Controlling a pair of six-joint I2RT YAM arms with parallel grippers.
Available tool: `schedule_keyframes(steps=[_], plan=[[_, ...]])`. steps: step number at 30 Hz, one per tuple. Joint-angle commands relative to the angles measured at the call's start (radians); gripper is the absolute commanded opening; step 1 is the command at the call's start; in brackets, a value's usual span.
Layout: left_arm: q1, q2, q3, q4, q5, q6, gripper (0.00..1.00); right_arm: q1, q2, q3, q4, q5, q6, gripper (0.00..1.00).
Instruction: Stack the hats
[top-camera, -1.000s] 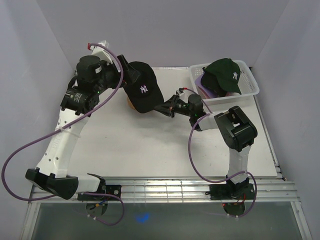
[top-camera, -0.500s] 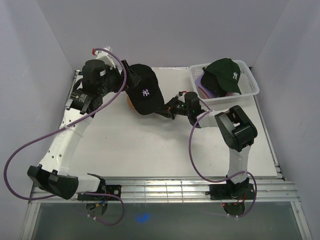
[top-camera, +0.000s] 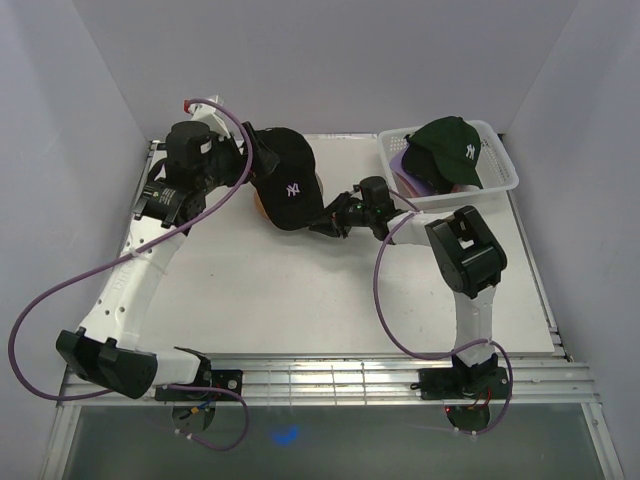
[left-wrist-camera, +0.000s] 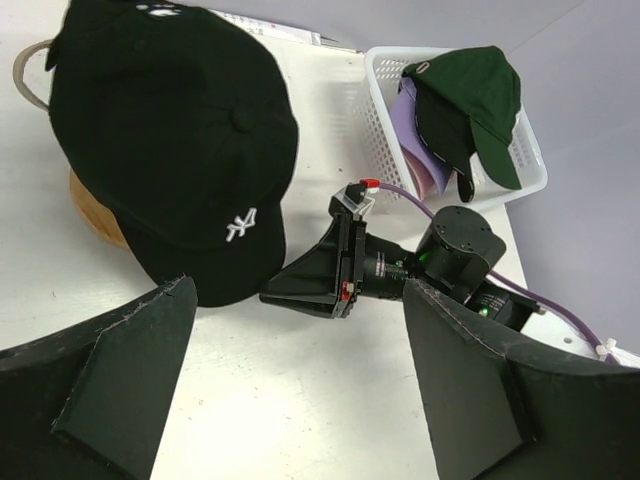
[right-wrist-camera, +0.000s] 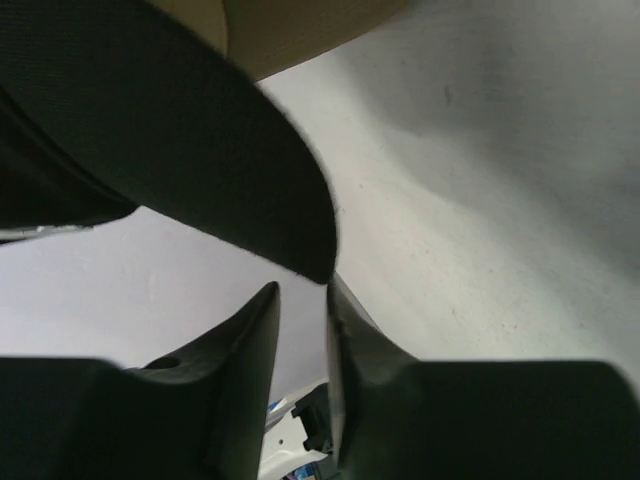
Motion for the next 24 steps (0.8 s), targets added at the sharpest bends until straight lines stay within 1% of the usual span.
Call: schedule_keyframes(steps=[1,2,3,6,9,16,20,24], plan=[[0.01,-0.024,-0.013,0.016,-0.016,0.005,0.94,-0.01,0.041,0.059,-0.119,0.016,-0.022,0.34],[0.01,-0.022,-0.014,0.016,-0.016,0.005,0.94,-0.01,0.041,0.066,-0.13,0.019,-0.027,0.39],[0.01,-0.024,-0.014,0.018,-0.016,0.005,0.94,-0.014,0.041,0.07,-0.136,0.019,-0.031,0.47],[0.011,-0.021,-0.017,0.022,-0.013,0.004,0.94,-0.015,0.038,0.087,-0.154,0.025,-0.039,0.57],[0.013,-0.017,-0.016,0.027,-0.012,0.002,0.94,-0.017,0.027,0.095,-0.167,0.028,-0.047,0.6],[0.018,0.001,-0.016,0.036,-0.005,0.004,0.94,-0.024,-0.034,0.133,-0.269,0.068,-0.123,0.6],[0.024,0.006,-0.008,0.035,-0.001,0.008,0.94,-0.035,-0.13,0.135,-0.347,0.107,-0.218,0.6],[0.025,0.01,0.021,0.032,0.021,0.011,0.94,-0.047,-0.206,0.162,-0.447,0.107,-0.295,0.61]])
